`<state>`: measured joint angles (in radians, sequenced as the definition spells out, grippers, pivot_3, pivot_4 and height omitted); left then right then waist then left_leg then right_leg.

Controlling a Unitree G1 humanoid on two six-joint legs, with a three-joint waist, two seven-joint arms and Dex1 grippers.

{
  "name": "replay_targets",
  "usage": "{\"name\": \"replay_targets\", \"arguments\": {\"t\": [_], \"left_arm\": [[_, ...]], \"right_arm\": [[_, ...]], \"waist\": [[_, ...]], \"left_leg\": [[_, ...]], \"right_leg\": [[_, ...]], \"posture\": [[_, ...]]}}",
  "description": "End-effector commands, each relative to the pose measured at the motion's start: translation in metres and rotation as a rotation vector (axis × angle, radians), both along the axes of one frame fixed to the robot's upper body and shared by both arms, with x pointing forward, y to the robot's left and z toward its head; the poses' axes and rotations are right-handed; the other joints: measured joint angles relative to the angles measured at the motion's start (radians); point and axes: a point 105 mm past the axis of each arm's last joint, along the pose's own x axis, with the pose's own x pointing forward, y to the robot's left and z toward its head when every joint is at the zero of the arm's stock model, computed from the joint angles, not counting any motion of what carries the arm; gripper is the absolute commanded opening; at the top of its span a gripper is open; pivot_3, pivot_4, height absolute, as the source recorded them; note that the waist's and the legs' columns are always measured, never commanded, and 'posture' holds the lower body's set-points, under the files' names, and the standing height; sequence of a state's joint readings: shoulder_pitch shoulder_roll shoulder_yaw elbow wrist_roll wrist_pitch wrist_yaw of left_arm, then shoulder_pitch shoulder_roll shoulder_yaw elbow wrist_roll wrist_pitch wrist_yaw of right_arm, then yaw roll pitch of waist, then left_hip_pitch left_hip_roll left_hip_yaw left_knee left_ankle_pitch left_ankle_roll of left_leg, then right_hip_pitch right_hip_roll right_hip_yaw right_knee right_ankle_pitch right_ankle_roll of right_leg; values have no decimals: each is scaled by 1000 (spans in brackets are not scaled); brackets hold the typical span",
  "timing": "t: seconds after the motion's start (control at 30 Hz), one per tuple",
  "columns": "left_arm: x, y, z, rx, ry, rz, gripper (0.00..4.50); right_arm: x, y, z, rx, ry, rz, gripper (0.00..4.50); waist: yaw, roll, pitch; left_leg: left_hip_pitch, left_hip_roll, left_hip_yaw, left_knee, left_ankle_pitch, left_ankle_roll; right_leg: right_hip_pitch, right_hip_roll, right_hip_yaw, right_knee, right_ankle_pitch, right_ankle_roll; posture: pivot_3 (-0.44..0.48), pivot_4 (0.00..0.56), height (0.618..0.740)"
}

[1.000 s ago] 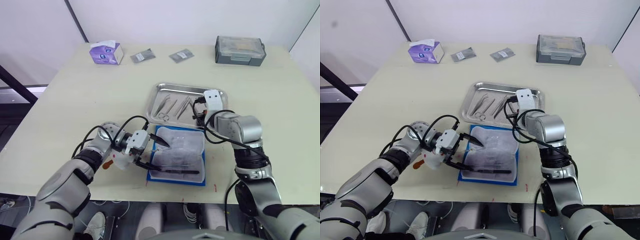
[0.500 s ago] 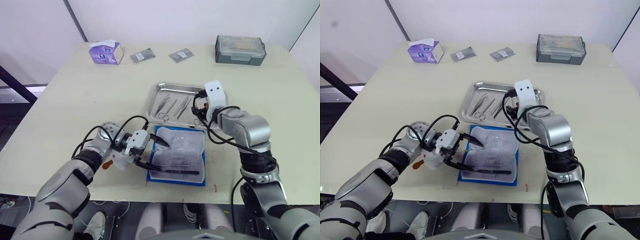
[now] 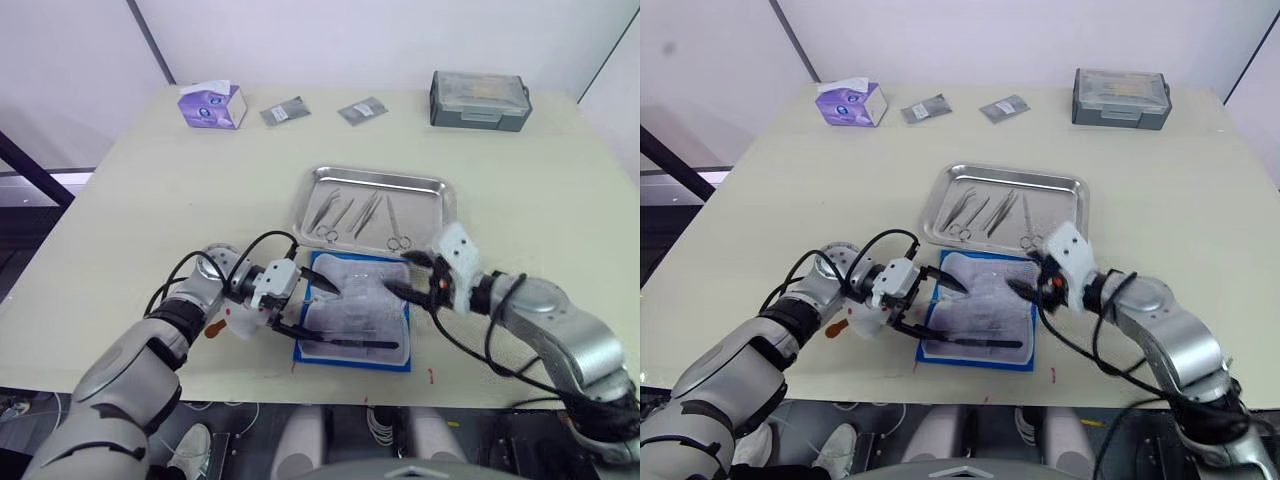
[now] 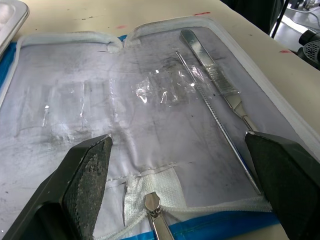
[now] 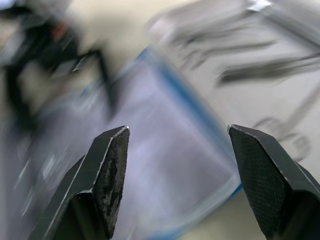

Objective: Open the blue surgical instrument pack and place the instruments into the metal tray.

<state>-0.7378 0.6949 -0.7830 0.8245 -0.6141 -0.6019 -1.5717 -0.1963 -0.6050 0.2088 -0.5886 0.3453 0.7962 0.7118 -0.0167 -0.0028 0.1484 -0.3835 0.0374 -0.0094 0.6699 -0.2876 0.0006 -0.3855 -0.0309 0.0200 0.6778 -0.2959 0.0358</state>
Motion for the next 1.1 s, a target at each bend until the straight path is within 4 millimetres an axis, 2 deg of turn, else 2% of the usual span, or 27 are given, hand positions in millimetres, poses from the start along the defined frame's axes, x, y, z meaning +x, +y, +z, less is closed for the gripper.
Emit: {"name": "replay_targets", "arguments": {"t": [0.03,0.27,0.8,0.83,0.87,0.97,1.0,1.03,1.1], "left_arm": [[-16,12,-26,103,96,-30,4500],[-16,13,-26,107,96,-28,4500],[-16,15,-26,118,90,-27,4500],[-15,16,-26,118,90,-27,4500],[-16,16,-26,119,90,-27,4500],[-16,16,-26,120,90,-27,4500],[-15,16,-26,120,89,-27,4500],[-15,16,-26,119,89,-27,4500],[-15,16,-26,119,90,-26,4500]], "right_arm": [[-16,8,-7,-71,-63,155,3297],[-15,12,-23,-138,-96,211,3297],[-14,31,-38,-147,-99,252,3297],[-15,30,-39,-150,-96,257,2791],[-15,31,-40,-152,-93,264,2518],[-17,30,-44,-158,-78,275,999],[-17,29,-45,-161,-74,276,679],[-17,28,-46,-168,-71,280,104],[-19,26,-47,-174,-69,284,44]], "waist": [[0,0,0],[2,-1,0],[3,-1,0],[3,-1,0],[3,-1,0],[3,-1,0],[3,-1,0],[3,-1,0],[3,-1,0]], "left_leg": [[0,0,0,0,0,0],[1,0,1,0,0,0],[2,0,0,0,0,0],[2,0,0,0,0,0],[2,0,0,0,0,0],[2,0,0,0,0,0],[2,0,0,0,0,0],[2,0,0,0,0,0],[2,0,0,0,0,0]], "right_leg": [[0,0,0,0,0,0],[1,1,0,0,0,0],[1,1,0,0,0,0],[1,1,0,0,0,0],[1,1,0,0,0,0],[1,1,0,0,0,0],[1,1,0,0,0,0],[1,1,0,0,0,0],[1,1,0,0,0,0]], "posture": [[0,150,740],[0,150,740],[0,150,740],[0,150,740],[0,150,740],[0,150,740],[0,150,740],[0,150,740],[0,150,740]]}}
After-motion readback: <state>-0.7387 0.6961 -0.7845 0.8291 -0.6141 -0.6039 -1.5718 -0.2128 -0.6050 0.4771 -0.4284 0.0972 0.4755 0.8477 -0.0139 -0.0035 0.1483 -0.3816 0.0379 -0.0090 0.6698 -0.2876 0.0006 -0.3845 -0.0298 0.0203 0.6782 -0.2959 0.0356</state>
